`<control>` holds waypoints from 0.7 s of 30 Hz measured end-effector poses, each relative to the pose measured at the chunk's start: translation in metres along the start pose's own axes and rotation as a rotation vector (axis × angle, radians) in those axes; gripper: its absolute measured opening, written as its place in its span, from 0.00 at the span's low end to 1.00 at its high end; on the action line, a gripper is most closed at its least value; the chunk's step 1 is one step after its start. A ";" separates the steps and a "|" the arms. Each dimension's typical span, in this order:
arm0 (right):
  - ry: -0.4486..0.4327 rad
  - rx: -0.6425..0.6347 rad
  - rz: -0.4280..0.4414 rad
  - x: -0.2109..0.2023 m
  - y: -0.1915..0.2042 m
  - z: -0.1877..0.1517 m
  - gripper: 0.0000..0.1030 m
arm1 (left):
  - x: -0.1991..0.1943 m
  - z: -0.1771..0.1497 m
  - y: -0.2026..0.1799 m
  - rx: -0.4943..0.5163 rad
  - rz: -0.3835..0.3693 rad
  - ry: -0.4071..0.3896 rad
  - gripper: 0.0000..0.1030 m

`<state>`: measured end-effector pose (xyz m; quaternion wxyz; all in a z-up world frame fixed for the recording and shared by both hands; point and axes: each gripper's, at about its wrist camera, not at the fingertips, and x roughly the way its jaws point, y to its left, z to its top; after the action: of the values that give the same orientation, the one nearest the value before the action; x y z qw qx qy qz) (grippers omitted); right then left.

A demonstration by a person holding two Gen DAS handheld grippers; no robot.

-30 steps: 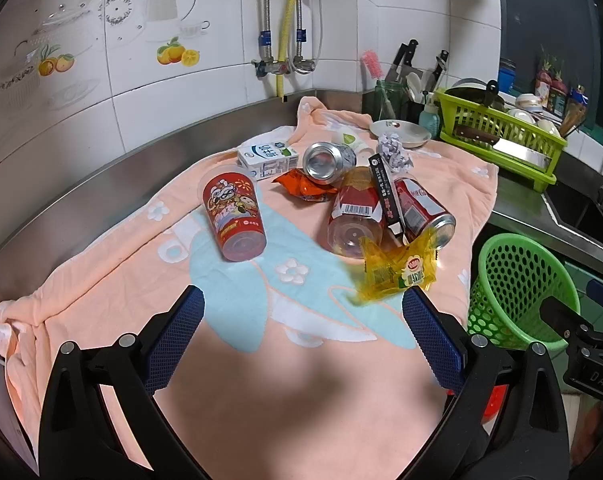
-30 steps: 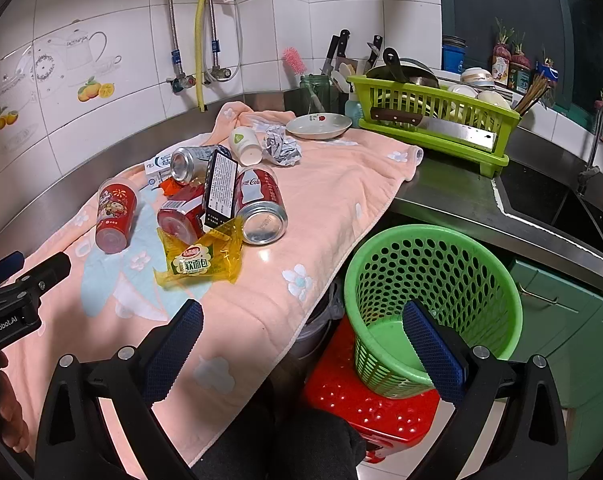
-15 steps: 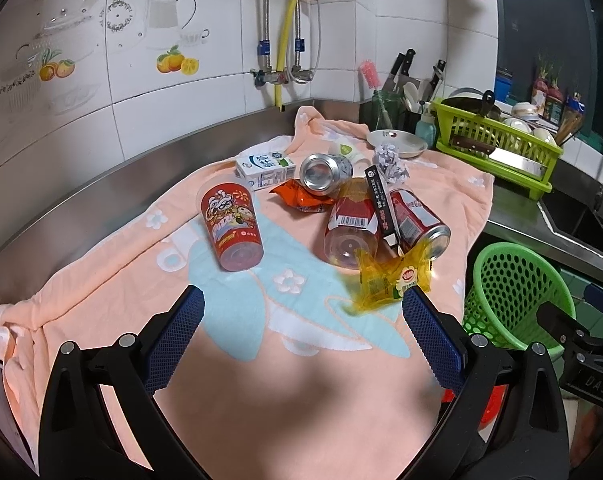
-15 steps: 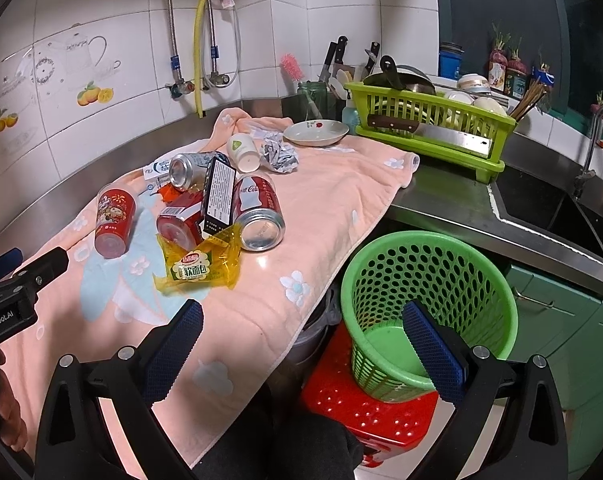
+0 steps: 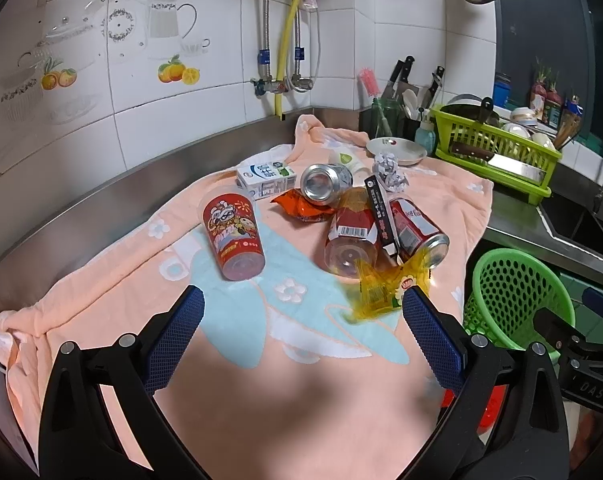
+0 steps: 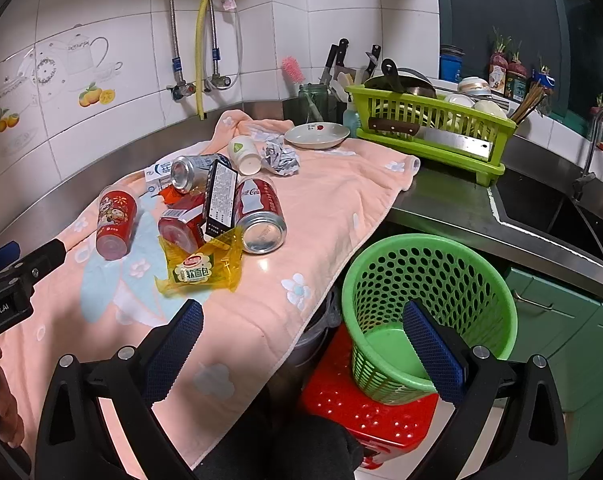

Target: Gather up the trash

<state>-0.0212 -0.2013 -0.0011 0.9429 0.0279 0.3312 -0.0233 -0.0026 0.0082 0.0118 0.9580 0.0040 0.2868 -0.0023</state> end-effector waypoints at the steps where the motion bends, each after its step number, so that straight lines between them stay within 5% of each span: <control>1: 0.000 -0.001 0.000 0.000 0.000 0.000 0.94 | 0.000 0.000 0.000 0.000 0.001 -0.001 0.95; 21: 0.001 -0.008 0.007 0.004 0.002 0.005 0.94 | 0.003 0.002 0.007 -0.016 0.014 0.005 0.95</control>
<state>-0.0152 -0.1993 0.0003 0.9429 0.0251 0.3316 -0.0188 0.0009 0.0149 0.0121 0.9573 -0.0015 0.2892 0.0066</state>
